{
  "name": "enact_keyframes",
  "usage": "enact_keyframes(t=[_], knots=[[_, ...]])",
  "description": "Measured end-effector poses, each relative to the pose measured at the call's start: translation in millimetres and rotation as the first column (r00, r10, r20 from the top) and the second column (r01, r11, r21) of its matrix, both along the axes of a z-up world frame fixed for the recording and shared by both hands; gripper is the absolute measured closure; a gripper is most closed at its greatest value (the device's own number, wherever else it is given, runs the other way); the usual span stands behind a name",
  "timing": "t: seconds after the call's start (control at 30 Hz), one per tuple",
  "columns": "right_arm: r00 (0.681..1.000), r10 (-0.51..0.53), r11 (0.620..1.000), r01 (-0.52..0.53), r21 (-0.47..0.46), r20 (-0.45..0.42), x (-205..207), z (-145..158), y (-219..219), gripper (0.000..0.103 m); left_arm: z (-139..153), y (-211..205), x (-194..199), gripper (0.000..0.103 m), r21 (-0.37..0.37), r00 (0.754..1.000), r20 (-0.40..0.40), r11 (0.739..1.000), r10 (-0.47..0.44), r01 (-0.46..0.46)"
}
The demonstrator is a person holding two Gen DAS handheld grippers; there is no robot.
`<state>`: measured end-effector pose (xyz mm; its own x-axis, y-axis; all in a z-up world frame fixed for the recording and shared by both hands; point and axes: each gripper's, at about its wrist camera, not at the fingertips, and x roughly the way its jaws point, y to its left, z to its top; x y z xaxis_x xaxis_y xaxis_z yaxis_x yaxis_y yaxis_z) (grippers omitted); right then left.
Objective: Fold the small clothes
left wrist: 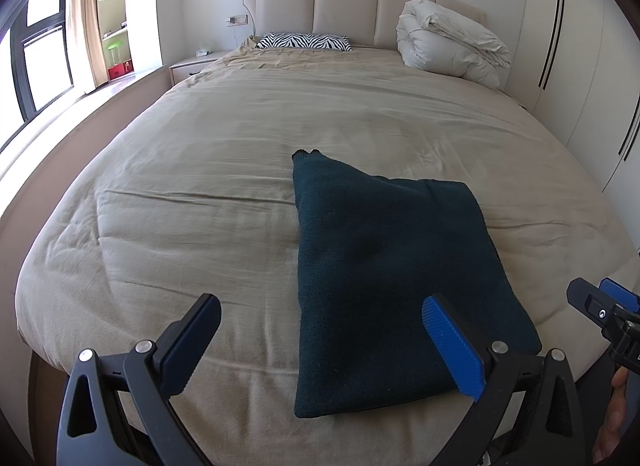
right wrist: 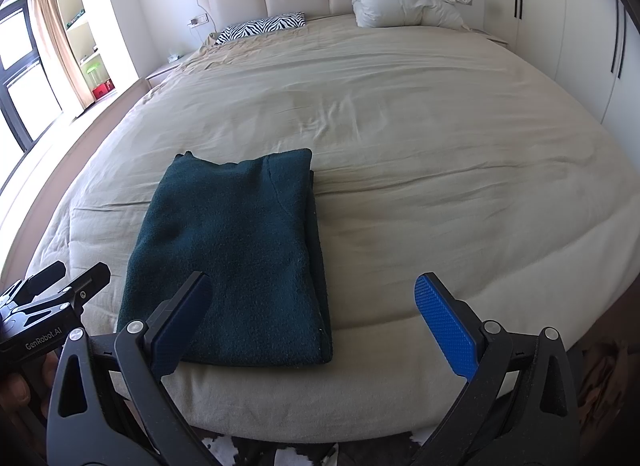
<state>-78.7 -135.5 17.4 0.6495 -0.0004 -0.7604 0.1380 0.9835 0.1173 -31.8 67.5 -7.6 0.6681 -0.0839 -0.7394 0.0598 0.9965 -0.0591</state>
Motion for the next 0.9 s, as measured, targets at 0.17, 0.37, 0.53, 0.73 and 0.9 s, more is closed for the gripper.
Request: enact_keyframes(t=[0.17, 0.37, 0.53, 0.73, 0.9], knots=[[1.0, -0.001, 1.0, 0.001, 0.001, -0.001, -0.6, -1.0, -0.1, 0.0, 0.1, 0.0, 0.3, 0.0, 0.0, 1.0, -0.001, 1.0, -0.001, 0.001], [1.0, -0.001, 1.0, 0.001, 0.001, -0.001, -0.6, -0.8, -0.4, 0.0, -0.1, -0.6, 0.7, 0.0, 0.002, 1.0, -0.002, 1.0, -0.005, 0.005], [1.0, -0.003, 1.0, 0.003, 0.002, -0.002, -1.1, -2.4, -0.4, 0.0, -0.3, -0.4, 1.0, 0.0, 0.001, 1.0, -0.003, 1.0, -0.006, 0.006], [1.0, -0.002, 1.0, 0.002, 0.002, -0.003, -0.9, -2.4, -0.9, 0.0, -0.6, 0.7, 2.2, 0.0, 0.001, 1.0, -0.004, 1.0, -0.008, 0.008], [1.0, -0.002, 1.0, 0.002, 0.003, -0.004, -2.1, -4.0, -0.4, 0.0, -1.6, 1.4, 3.3, 0.0, 0.005, 1.0, -0.006, 1.0, -0.008, 0.009]])
